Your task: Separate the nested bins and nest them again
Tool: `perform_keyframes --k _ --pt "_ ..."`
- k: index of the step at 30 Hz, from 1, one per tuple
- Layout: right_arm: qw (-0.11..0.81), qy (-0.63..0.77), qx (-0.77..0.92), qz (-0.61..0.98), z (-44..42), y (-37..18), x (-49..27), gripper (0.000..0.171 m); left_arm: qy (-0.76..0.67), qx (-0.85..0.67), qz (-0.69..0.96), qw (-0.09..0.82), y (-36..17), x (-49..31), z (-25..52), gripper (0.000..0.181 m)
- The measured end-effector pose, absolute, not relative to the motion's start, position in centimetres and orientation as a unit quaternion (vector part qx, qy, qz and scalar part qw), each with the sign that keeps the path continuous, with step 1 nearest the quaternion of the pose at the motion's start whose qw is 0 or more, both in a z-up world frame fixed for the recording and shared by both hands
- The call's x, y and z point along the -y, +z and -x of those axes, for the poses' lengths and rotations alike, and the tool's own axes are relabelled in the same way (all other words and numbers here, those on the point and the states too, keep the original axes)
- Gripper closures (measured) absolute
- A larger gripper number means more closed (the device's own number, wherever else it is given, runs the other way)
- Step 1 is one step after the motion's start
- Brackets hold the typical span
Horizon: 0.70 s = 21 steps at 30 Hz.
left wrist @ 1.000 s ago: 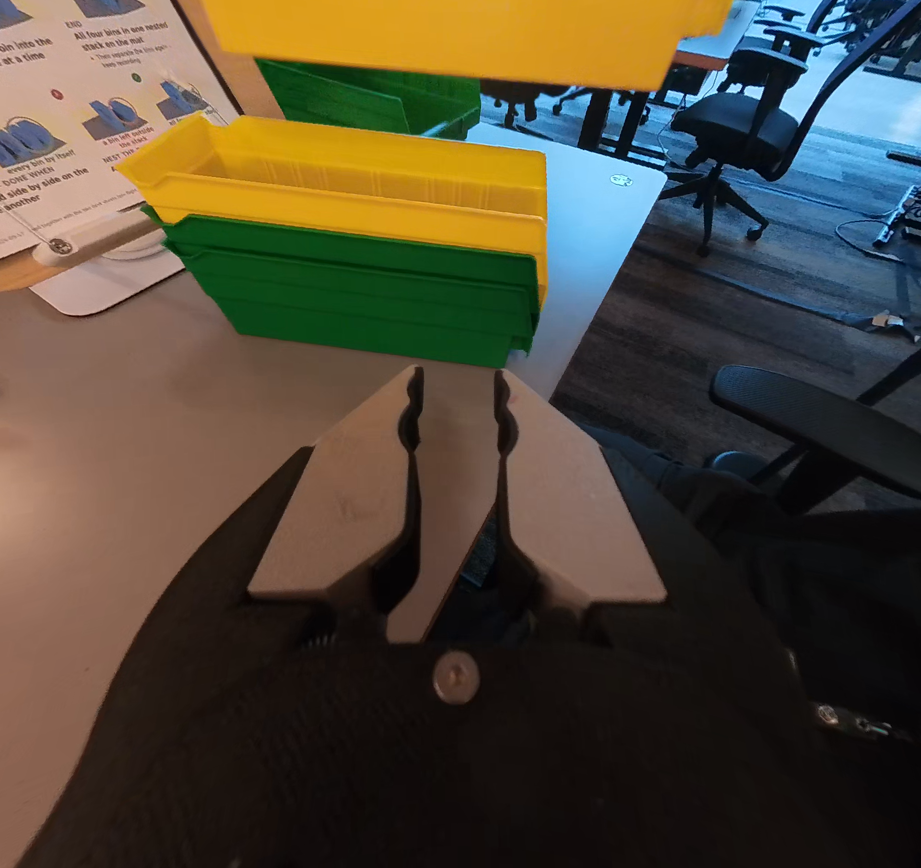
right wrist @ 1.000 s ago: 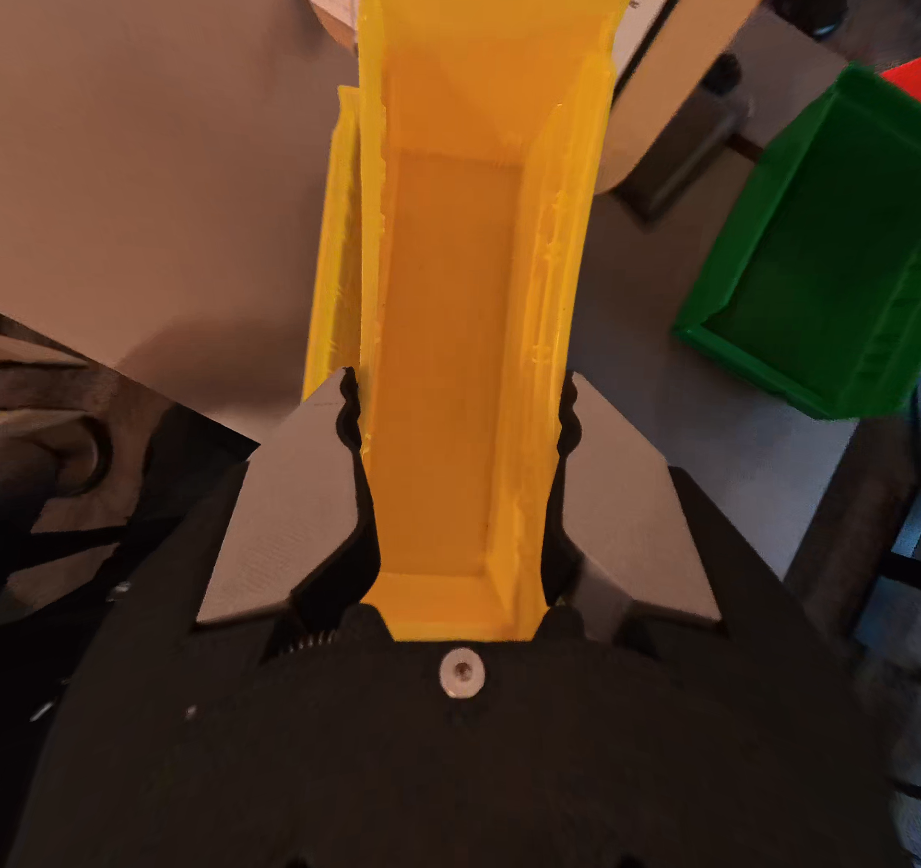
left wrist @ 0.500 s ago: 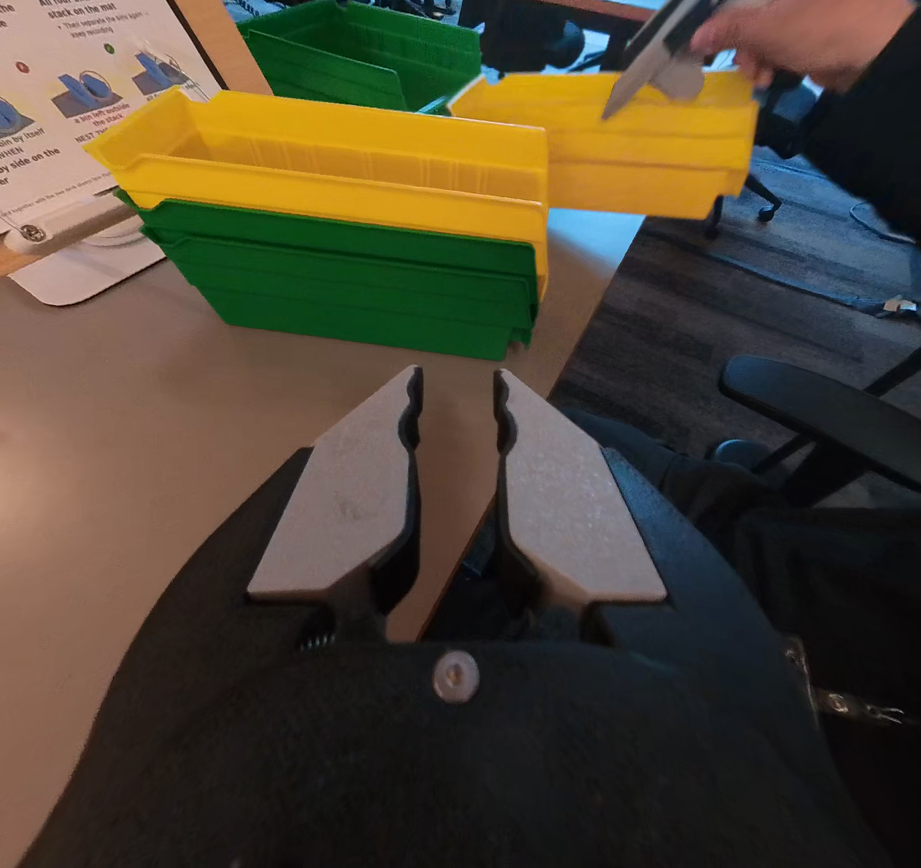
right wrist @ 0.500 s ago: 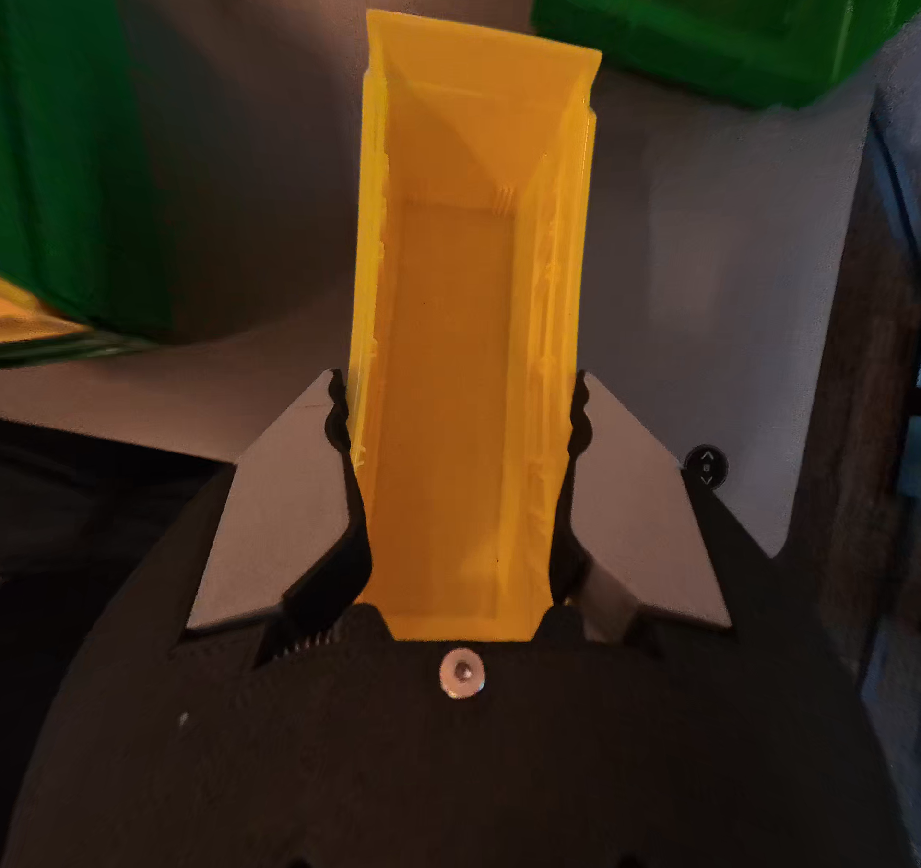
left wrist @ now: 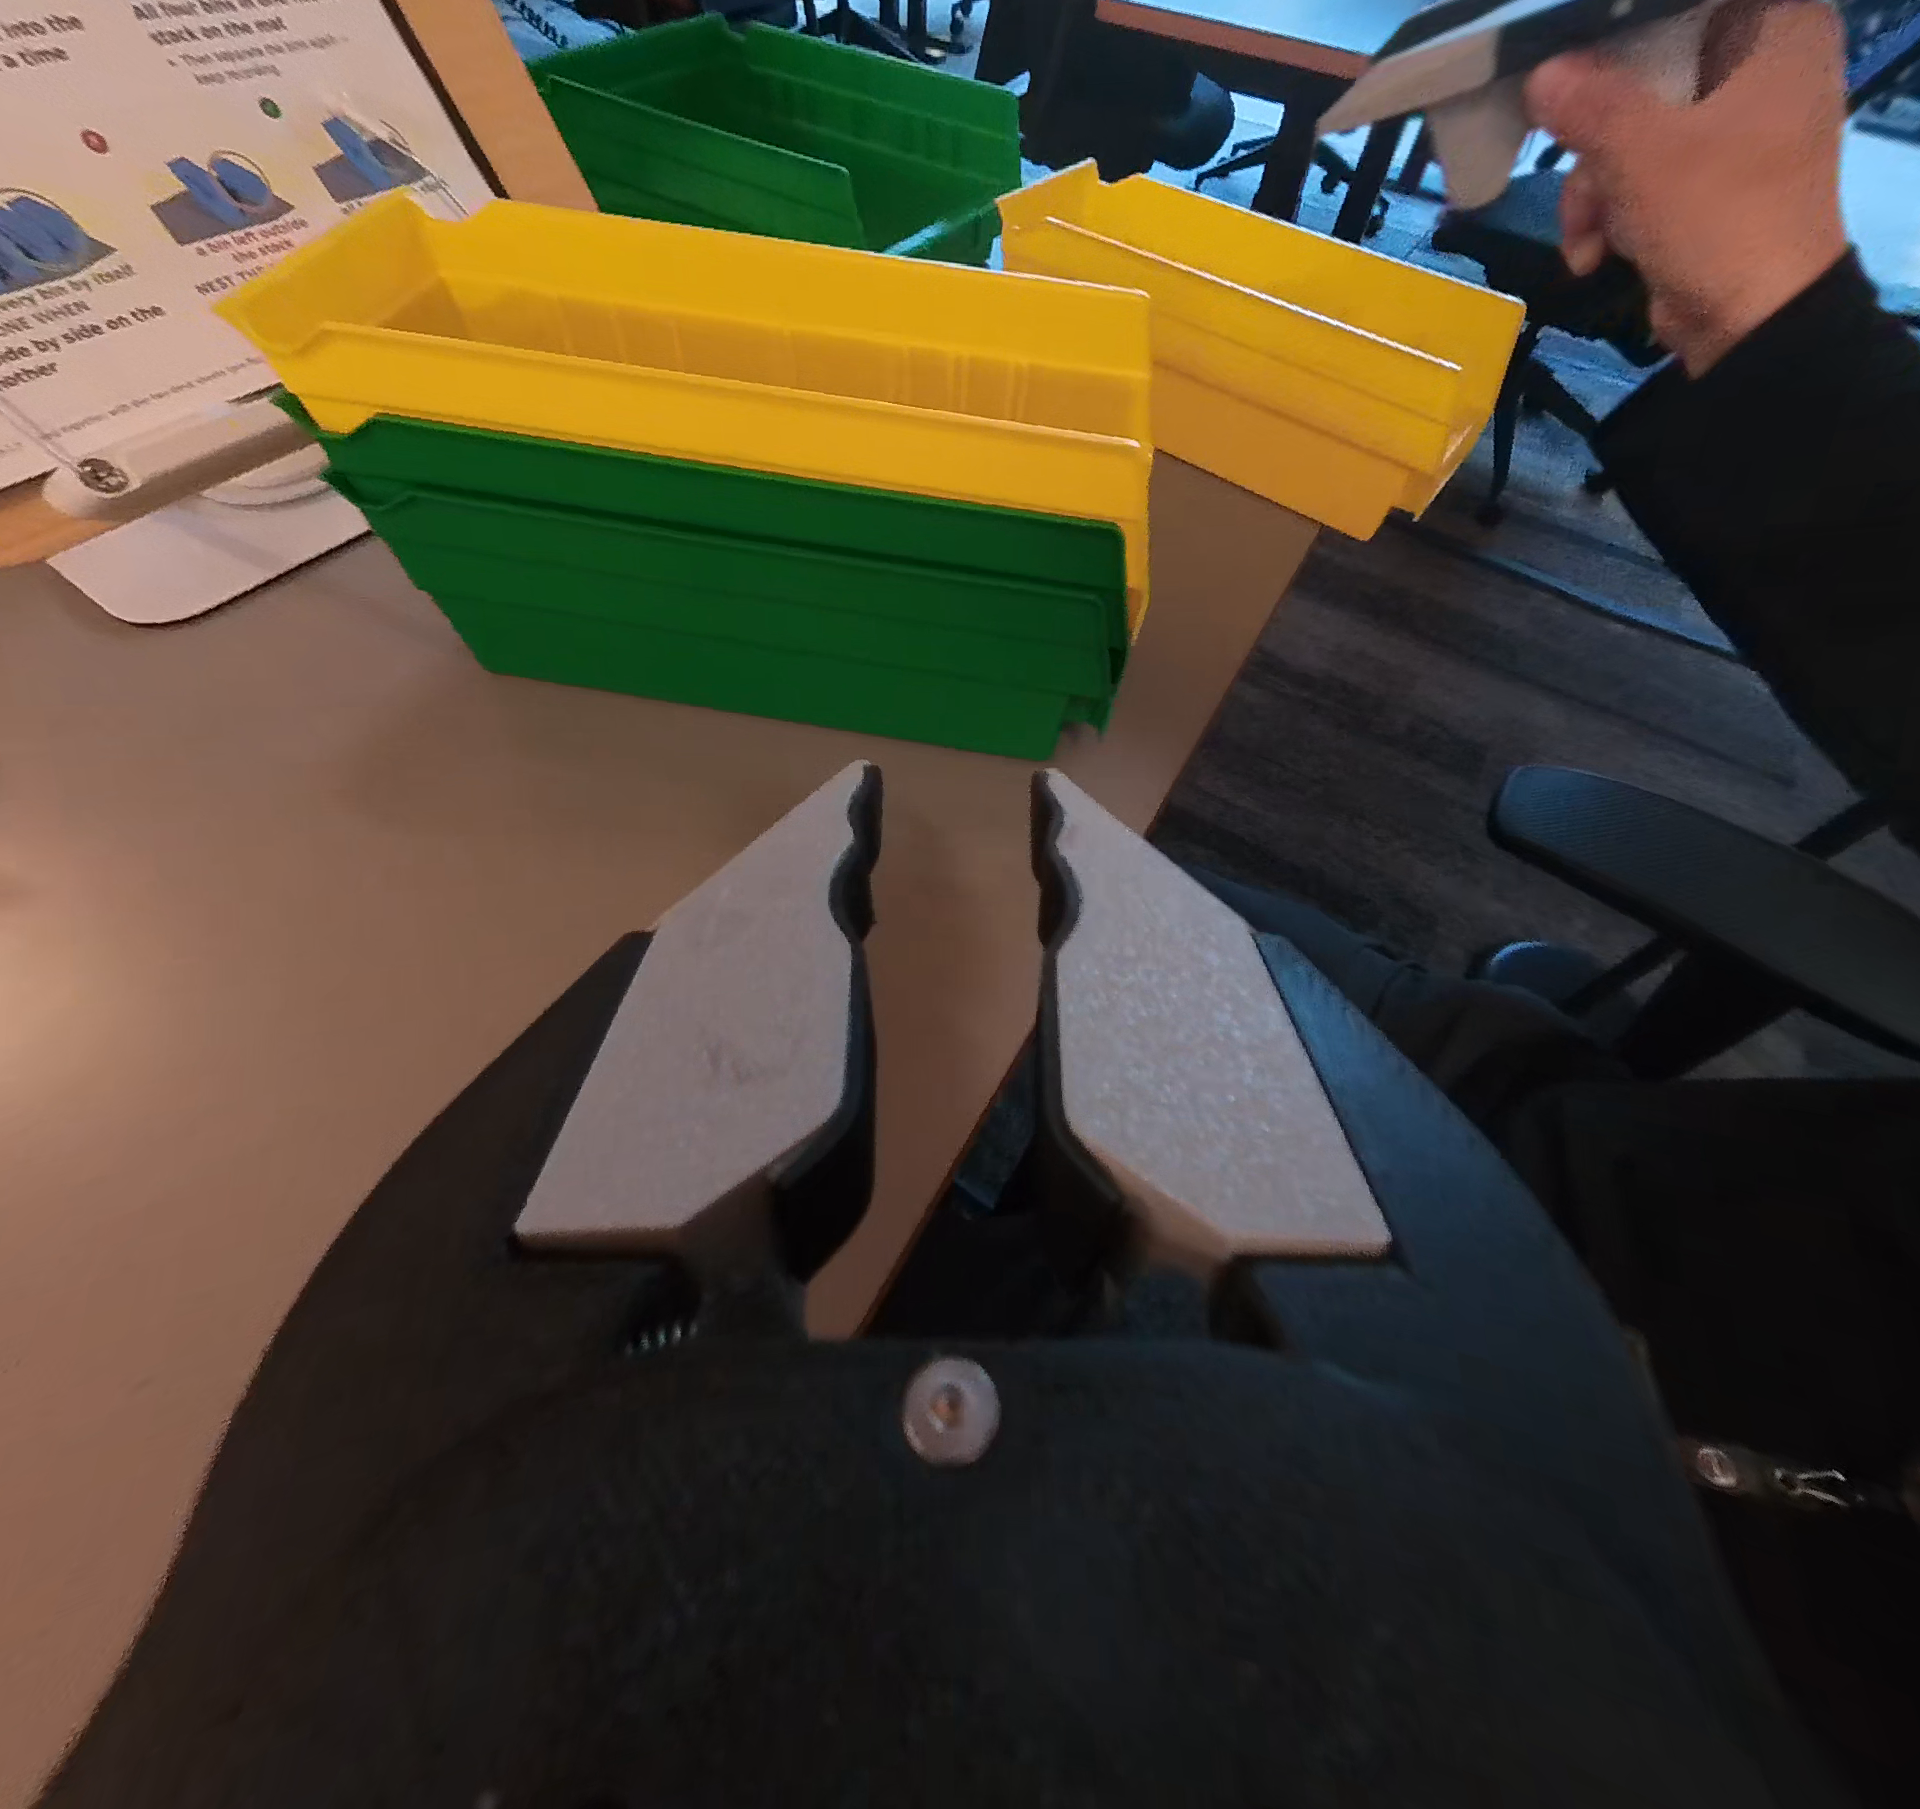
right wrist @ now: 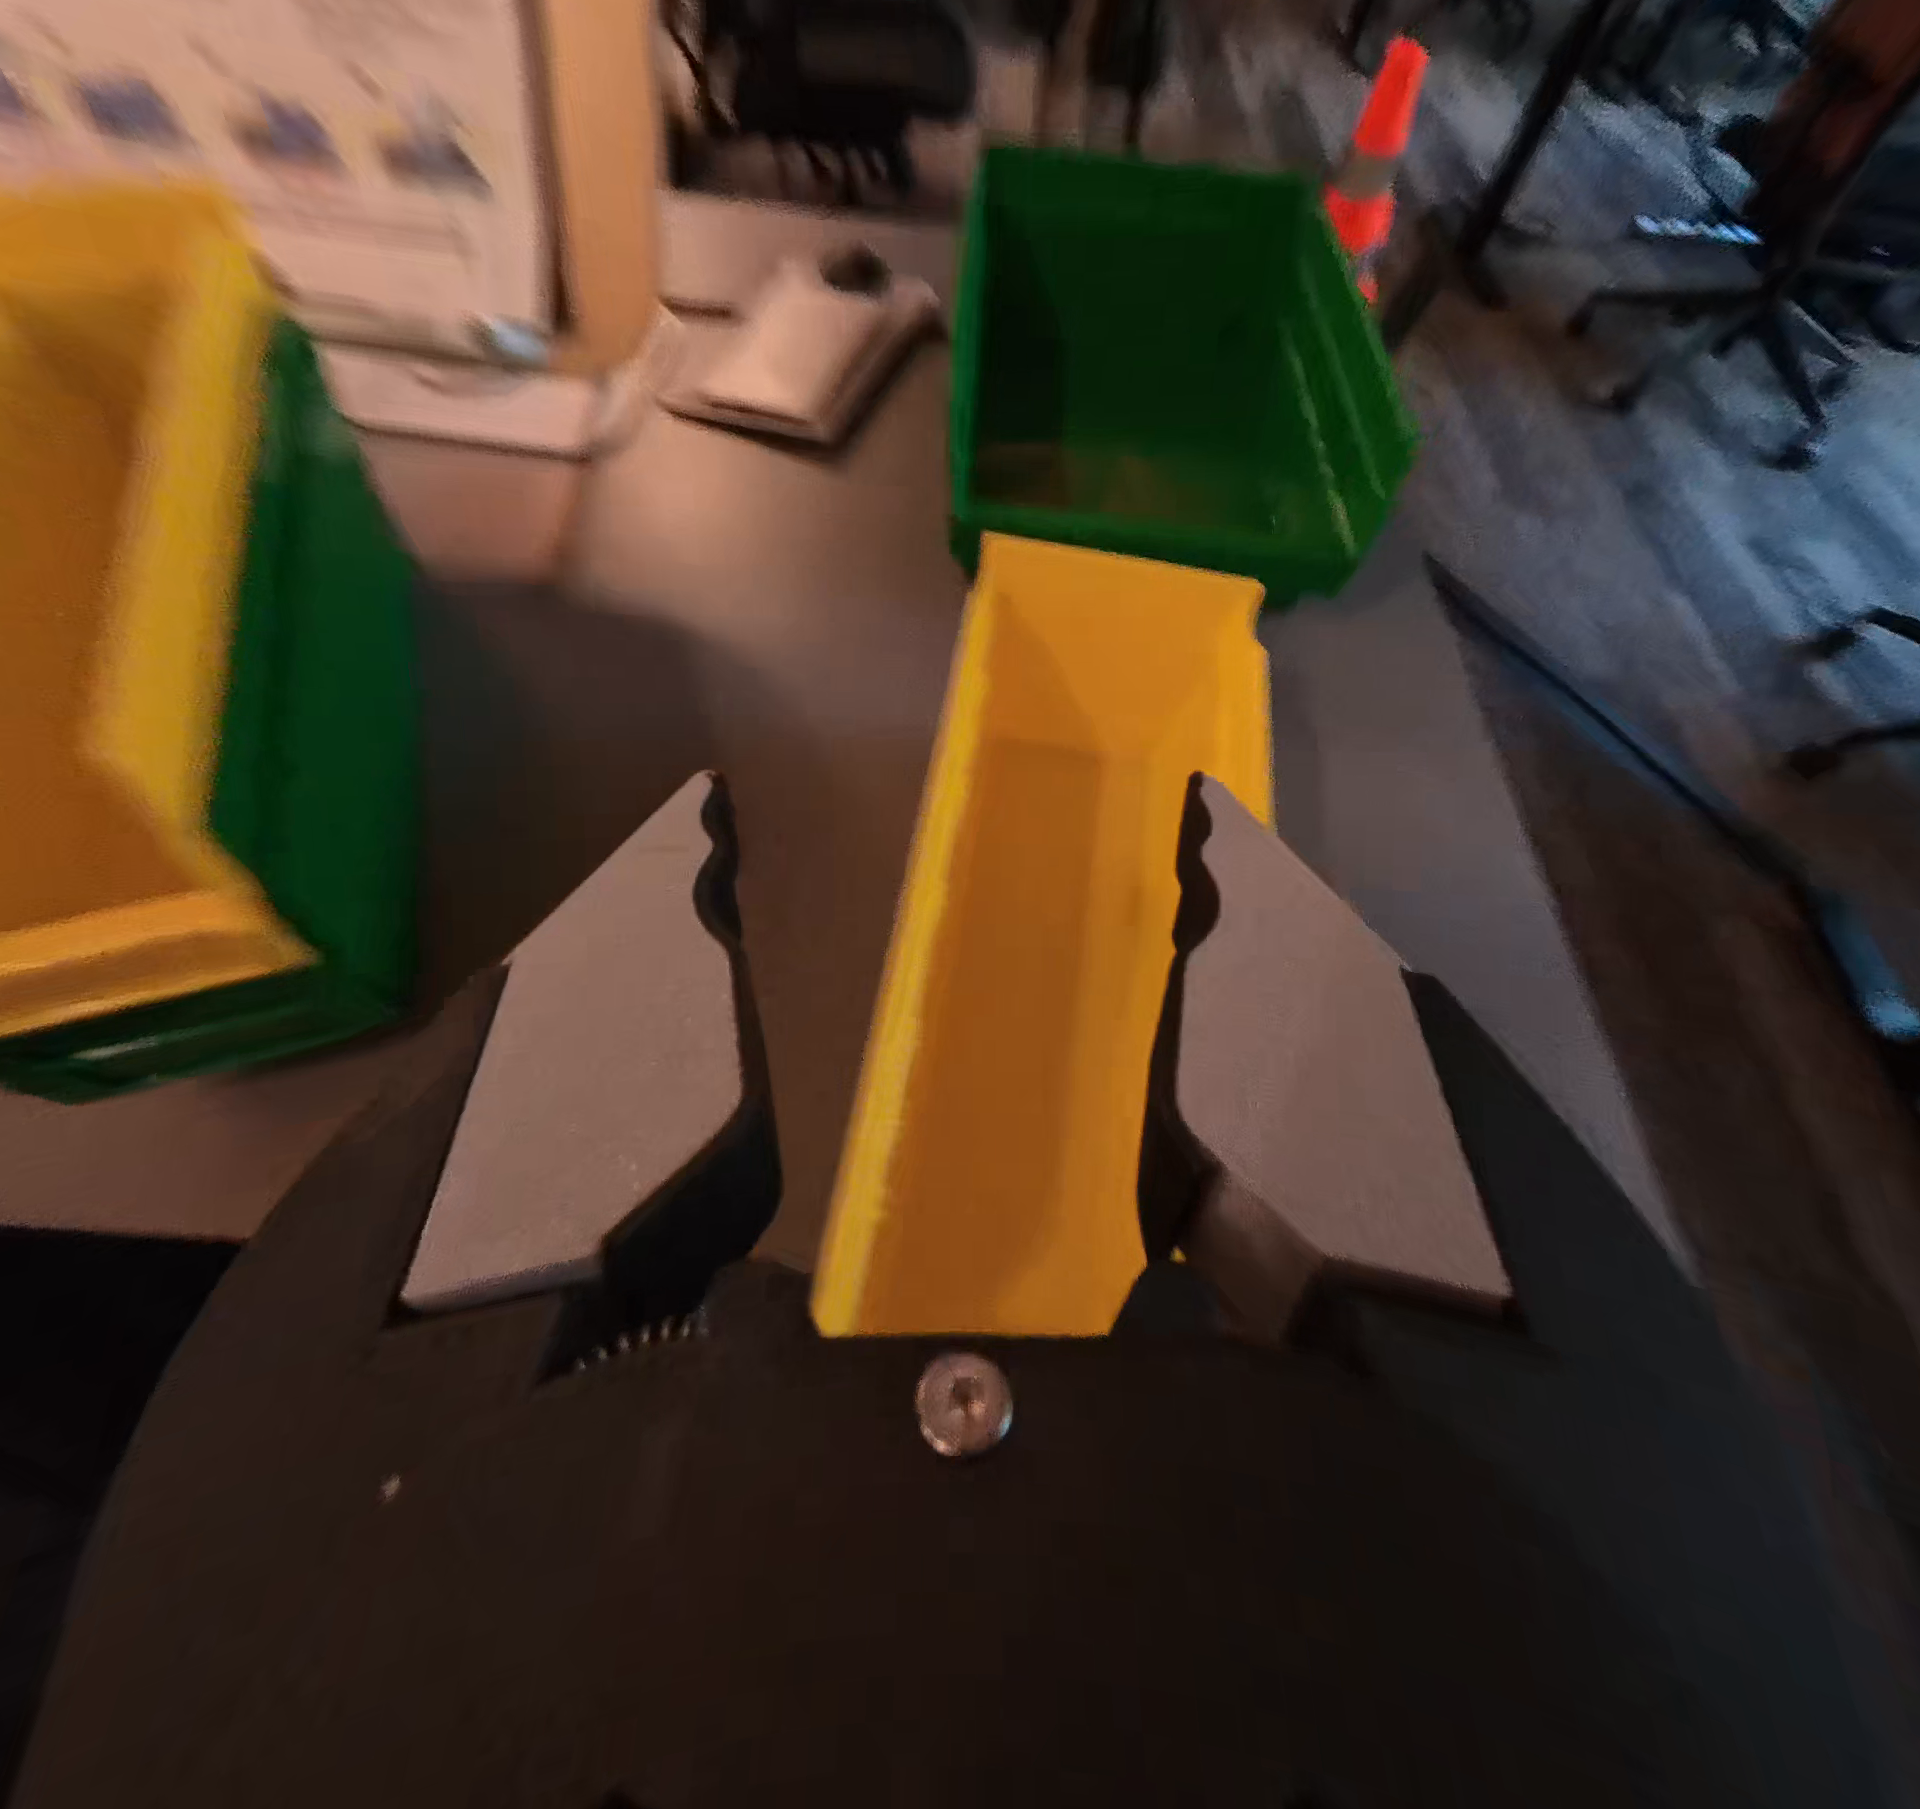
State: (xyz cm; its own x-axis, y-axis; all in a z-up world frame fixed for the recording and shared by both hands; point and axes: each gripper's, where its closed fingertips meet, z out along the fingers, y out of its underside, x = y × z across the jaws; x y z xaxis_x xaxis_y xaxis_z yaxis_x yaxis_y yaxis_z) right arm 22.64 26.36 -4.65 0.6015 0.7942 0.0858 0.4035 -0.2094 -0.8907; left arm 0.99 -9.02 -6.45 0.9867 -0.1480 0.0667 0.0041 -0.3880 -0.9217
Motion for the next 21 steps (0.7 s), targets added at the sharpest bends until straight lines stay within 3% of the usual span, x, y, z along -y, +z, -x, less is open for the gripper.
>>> perform_keyframes --k 6,9,15,17,21 --pt "0.515 0.425 0.389 0.635 -20.4 0.8 -17.7 0.097 -0.069 -0.028 0.823 0.564 -6.0 9.0 -0.5 0.155" --pt "0.472 0.491 0.407 0.609 -19.9 0.9 -13.9 0.095 -0.062 -0.024 0.821 0.566 -6.0 8.8 -0.2 0.156" --pt "0.464 0.487 0.451 0.586 -21.2 -0.6 -11.0 0.095 -0.068 -0.015 0.823 0.564 -6.8 7.7 -0.2 0.156" --pt "0.446 0.505 0.447 0.589 -21.8 -0.4 -10.7 0.063 -0.088 -0.025 0.825 0.558 -7.2 7.3 -1.2 0.156" --pt "0.436 0.536 0.447 0.568 -22.3 0.3 -10.0 0.075 -0.086 -0.042 0.829 0.551 -7.4 6.8 -2.5 0.156"
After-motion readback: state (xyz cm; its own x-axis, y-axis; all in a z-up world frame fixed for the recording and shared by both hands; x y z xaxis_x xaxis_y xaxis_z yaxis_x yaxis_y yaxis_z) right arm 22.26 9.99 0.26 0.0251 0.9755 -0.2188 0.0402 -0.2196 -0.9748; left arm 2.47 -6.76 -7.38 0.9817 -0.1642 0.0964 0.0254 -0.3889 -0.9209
